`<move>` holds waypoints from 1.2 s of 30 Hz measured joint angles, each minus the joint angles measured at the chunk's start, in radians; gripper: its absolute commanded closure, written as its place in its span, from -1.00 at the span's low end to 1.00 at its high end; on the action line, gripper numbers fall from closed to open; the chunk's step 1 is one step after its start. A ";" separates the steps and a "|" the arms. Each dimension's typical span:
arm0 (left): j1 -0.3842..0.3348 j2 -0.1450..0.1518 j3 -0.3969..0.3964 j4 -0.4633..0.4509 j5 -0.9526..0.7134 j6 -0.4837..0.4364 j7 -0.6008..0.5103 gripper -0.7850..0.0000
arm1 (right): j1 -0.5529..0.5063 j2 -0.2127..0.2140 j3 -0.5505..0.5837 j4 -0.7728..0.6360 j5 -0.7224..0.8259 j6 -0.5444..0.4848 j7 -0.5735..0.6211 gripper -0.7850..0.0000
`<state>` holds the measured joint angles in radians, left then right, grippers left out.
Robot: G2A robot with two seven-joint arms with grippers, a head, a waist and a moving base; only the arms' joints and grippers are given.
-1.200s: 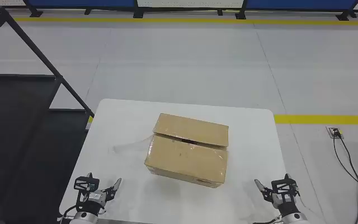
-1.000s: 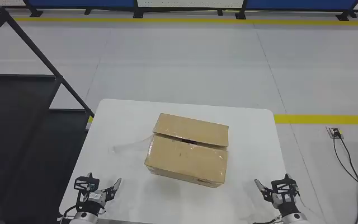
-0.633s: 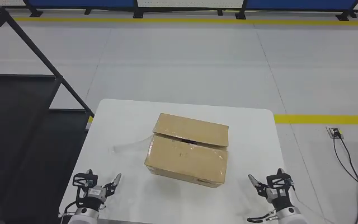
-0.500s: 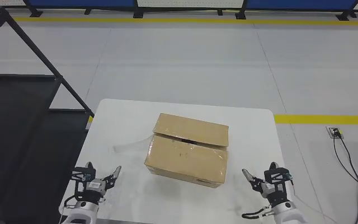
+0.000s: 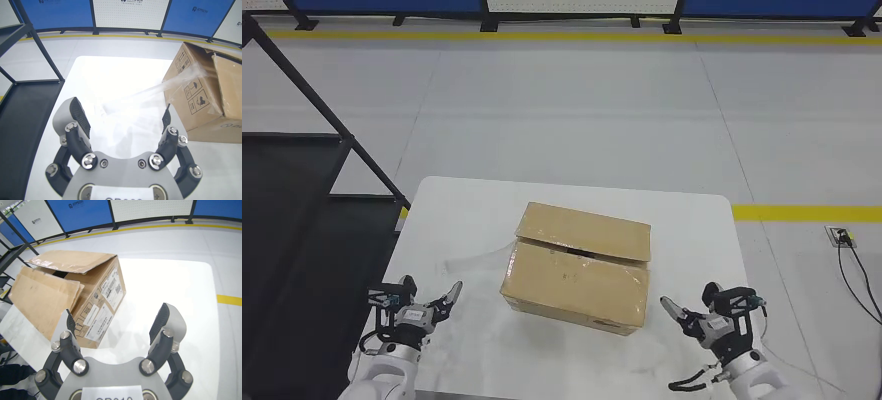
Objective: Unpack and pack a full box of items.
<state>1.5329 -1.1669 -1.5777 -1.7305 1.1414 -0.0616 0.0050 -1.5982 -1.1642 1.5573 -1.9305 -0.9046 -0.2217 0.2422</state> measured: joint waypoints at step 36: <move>-0.115 -0.019 0.171 0.108 0.075 -0.145 0.046 -1.00 | 0.378 0.031 -0.035 0.326 1.026 -0.178 0.663 -1.00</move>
<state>1.4179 -1.1862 -1.4064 -1.6221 1.2167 -0.2067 0.0506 -1.2200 -1.1328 1.5219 -1.6047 0.1213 -0.3996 0.9047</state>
